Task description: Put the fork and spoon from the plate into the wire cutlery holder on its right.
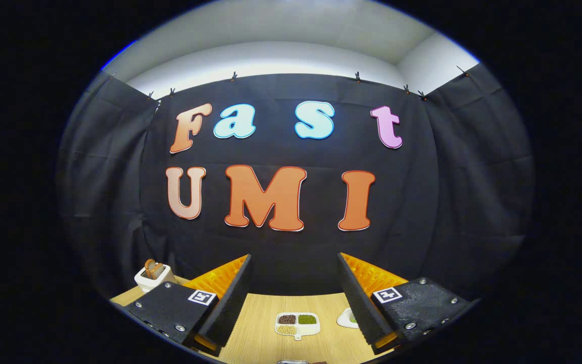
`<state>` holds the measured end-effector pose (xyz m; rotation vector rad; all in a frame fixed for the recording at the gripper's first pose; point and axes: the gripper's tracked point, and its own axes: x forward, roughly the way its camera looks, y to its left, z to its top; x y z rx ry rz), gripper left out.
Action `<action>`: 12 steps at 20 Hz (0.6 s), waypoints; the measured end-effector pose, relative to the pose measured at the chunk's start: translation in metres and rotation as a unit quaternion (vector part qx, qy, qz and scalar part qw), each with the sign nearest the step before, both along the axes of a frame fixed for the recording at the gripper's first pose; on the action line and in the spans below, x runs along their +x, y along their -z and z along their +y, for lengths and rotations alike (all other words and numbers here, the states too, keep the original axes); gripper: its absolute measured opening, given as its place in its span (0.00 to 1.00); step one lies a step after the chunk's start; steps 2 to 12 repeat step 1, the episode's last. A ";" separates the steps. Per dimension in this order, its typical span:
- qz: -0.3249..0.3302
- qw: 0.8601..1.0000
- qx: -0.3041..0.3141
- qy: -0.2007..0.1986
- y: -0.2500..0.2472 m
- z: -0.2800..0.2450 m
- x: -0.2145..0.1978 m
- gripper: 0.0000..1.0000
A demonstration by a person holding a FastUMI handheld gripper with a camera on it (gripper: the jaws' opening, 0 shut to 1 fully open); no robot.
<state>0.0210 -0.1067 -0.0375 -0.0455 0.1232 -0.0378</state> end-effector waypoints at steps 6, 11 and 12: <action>-0.003 1.000 -0.001 0.003 -0.002 -0.003 -0.001 0.97; -0.003 1.000 -0.001 0.003 -0.002 -0.003 -0.001 0.97; -0.003 1.000 -0.001 0.003 -0.002 -0.003 -0.001 0.97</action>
